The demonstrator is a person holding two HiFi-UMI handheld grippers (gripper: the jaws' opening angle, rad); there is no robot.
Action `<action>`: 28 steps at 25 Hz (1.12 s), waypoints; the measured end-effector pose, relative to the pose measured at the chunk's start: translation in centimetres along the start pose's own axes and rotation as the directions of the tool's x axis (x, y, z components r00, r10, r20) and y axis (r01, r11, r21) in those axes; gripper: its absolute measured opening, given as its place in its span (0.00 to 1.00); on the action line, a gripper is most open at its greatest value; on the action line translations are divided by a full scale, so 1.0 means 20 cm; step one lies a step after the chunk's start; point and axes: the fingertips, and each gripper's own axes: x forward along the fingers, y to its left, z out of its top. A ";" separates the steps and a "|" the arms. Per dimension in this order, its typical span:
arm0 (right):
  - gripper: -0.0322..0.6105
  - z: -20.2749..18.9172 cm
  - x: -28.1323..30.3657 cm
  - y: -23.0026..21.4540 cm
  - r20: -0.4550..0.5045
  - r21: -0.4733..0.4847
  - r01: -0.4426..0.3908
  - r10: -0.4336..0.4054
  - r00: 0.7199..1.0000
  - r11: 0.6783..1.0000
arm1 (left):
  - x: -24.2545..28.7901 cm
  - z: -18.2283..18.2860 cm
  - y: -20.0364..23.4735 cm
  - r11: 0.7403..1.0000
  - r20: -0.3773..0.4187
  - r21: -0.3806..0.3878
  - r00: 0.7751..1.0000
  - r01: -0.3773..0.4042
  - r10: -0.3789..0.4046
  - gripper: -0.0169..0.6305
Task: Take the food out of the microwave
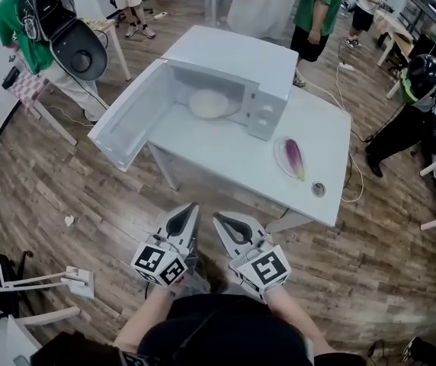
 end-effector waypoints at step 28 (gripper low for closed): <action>0.08 -0.04 0.89 -0.34 -0.088 0.061 0.219 -0.213 0.973 0.974 | 0.45 0.18 0.80 0.985 -0.115 -0.037 0.978 0.171 -0.175 0.04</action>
